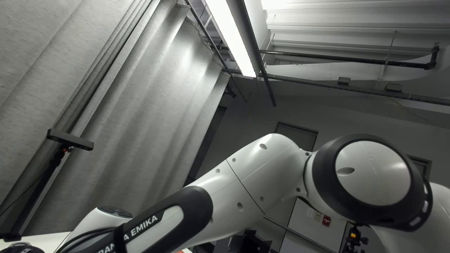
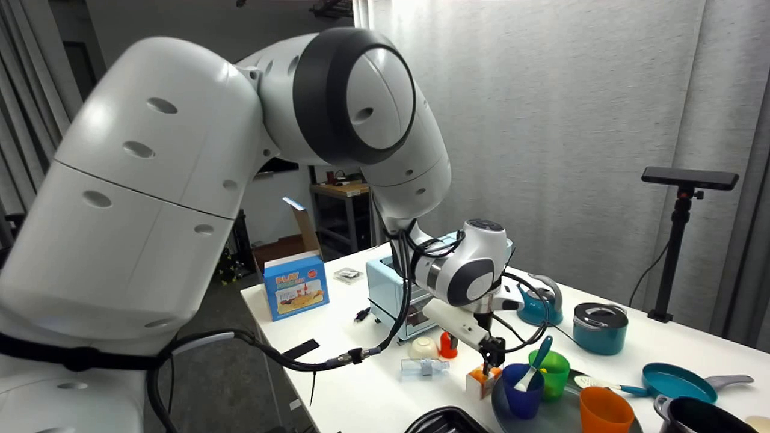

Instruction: Pick up the object and put it in the orange cup

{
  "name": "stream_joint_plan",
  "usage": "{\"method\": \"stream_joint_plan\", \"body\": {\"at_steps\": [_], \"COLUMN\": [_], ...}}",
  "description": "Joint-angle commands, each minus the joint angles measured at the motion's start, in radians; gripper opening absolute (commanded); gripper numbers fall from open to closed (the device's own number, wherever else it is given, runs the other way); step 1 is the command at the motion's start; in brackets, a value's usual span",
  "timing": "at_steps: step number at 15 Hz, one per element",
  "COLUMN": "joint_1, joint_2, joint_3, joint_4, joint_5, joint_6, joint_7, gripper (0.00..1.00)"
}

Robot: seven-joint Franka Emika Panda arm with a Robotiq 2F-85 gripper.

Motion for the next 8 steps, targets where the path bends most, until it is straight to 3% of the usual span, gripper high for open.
{"method": "stream_joint_plan", "body": {"at_steps": [1, 8], "joint_1": [-0.019, -0.020], "joint_2": [0.011, 0.004], "joint_3": [0.019, 0.015], "joint_4": [0.023, 0.004], "joint_5": [0.030, 0.029], "joint_6": [-0.003, 0.003], "joint_7": [-0.029, -0.027], "gripper": [1.00, 1.00]}}
